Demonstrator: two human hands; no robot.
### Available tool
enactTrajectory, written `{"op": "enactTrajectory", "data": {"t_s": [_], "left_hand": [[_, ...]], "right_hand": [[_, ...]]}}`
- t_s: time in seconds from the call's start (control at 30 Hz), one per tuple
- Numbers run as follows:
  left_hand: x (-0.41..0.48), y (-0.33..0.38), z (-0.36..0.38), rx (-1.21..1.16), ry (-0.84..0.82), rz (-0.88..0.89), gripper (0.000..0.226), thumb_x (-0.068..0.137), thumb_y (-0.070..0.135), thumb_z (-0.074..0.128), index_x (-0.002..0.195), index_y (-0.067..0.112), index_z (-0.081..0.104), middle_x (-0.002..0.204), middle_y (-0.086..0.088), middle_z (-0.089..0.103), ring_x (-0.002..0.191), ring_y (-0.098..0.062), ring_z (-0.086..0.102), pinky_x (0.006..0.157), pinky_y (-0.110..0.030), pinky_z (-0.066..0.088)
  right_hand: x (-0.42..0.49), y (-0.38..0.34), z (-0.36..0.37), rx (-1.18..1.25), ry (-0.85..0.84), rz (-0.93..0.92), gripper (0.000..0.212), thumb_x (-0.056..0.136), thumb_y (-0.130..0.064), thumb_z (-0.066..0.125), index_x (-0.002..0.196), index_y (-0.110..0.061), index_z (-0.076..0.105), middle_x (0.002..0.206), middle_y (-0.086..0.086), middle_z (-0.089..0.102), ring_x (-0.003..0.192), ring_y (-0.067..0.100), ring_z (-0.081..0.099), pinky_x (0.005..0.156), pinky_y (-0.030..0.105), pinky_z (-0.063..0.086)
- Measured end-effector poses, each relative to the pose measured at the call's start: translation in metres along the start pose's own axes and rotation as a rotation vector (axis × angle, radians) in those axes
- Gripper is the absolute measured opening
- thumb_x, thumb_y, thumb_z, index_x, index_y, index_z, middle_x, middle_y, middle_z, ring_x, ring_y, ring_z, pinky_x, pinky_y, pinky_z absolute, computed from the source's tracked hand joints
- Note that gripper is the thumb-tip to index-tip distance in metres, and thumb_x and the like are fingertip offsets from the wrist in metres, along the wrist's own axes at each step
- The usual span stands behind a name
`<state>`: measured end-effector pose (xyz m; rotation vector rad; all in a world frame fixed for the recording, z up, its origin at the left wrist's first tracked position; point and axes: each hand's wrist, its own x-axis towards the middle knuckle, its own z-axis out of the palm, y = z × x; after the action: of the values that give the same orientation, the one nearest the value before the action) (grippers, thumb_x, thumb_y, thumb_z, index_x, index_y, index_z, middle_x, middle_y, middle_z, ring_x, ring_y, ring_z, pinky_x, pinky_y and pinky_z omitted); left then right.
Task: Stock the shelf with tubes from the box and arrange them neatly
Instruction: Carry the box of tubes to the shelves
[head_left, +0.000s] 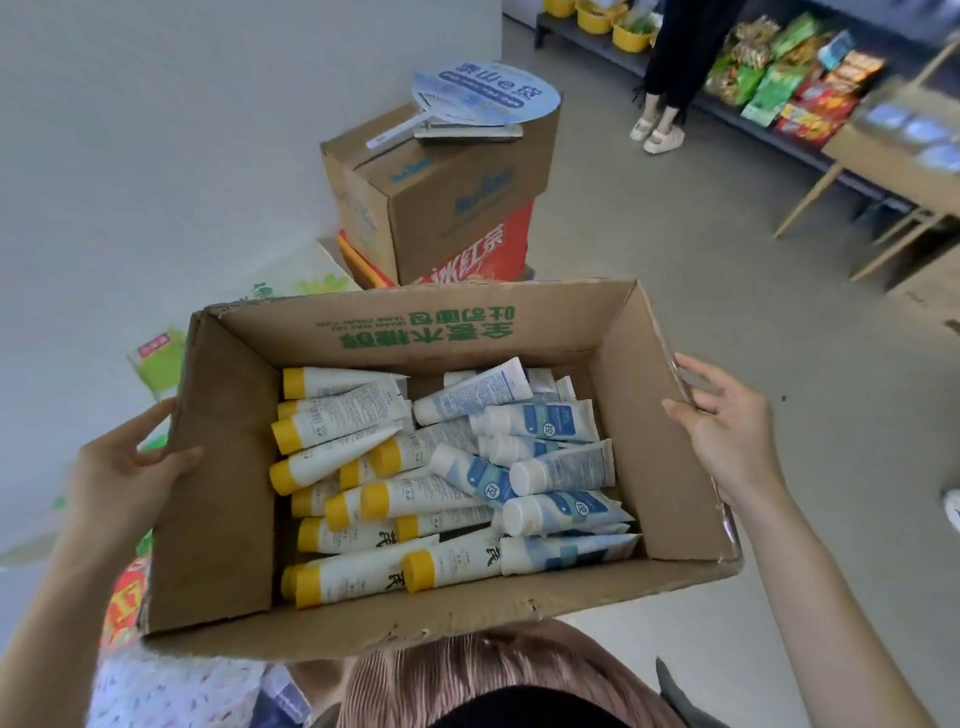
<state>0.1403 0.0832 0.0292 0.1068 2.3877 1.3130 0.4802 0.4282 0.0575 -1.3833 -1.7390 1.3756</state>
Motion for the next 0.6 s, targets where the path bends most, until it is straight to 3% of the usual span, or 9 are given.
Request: {"op": "enactTrajectory", "data": {"t_s": [0.1, 0.23, 0.4, 0.5, 0.6], "left_hand": [[-0.016, 0.016, 0.042, 0.008, -0.116, 0.013, 0.059, 0.084, 0.0, 0.064, 0.107, 0.054, 0.061, 0.072, 0.013, 0.073, 0.058, -0.001, 0.067, 0.052, -0.028, 0.058], [-0.026, 0.035, 0.097, 0.032, -0.266, 0.062, 0.061, 0.085, -0.001, 0.063, 0.126, 0.044, 0.055, 0.079, 0.01, 0.074, 0.058, -0.002, 0.068, 0.053, -0.029, 0.058], [-0.028, 0.09, 0.177, 0.13, -0.423, 0.206, 0.058, 0.083, -0.003, 0.064, 0.112, 0.047, 0.063, 0.069, 0.01, 0.073, 0.061, -0.005, 0.069, 0.061, -0.034, 0.059], [-0.028, 0.124, 0.228, 0.213, -0.514, 0.288, 0.061, 0.083, -0.002, 0.065, 0.123, 0.044, 0.057, 0.083, -0.003, 0.074, 0.071, -0.016, 0.07, 0.067, -0.04, 0.059], [-0.031, 0.156, 0.282, 0.288, -0.595, 0.376, 0.065, 0.082, 0.0, 0.067, 0.129, 0.043, 0.052, 0.103, -0.017, 0.068, 0.089, -0.031, 0.066, 0.086, -0.055, 0.052]], "right_hand": [[-0.022, 0.025, -0.046, -0.014, 0.098, 0.068, 0.049, 0.085, 0.007, 0.061, 0.115, -0.032, 0.061, 0.087, -0.002, 0.073, 0.073, 0.004, 0.069, 0.083, 0.039, 0.056], [-0.049, 0.057, -0.102, 0.003, 0.241, 0.145, 0.048, 0.084, 0.006, 0.062, 0.118, -0.028, 0.062, 0.102, 0.005, 0.073, 0.087, 0.013, 0.069, 0.088, 0.038, 0.054], [-0.074, 0.084, -0.159, 0.082, 0.469, 0.239, 0.048, 0.083, 0.008, 0.062, 0.116, -0.027, 0.063, 0.098, 0.003, 0.072, 0.087, 0.014, 0.068, 0.086, 0.036, 0.054], [-0.085, 0.095, -0.183, 0.11, 0.593, 0.272, 0.047, 0.082, 0.009, 0.062, 0.112, -0.027, 0.064, 0.099, 0.005, 0.071, 0.087, 0.015, 0.069, 0.083, 0.035, 0.056], [-0.09, 0.106, -0.204, 0.122, 0.687, 0.328, 0.044, 0.083, 0.008, 0.061, 0.119, -0.017, 0.064, 0.104, 0.008, 0.07, 0.095, 0.02, 0.067, 0.082, 0.033, 0.057]]}}
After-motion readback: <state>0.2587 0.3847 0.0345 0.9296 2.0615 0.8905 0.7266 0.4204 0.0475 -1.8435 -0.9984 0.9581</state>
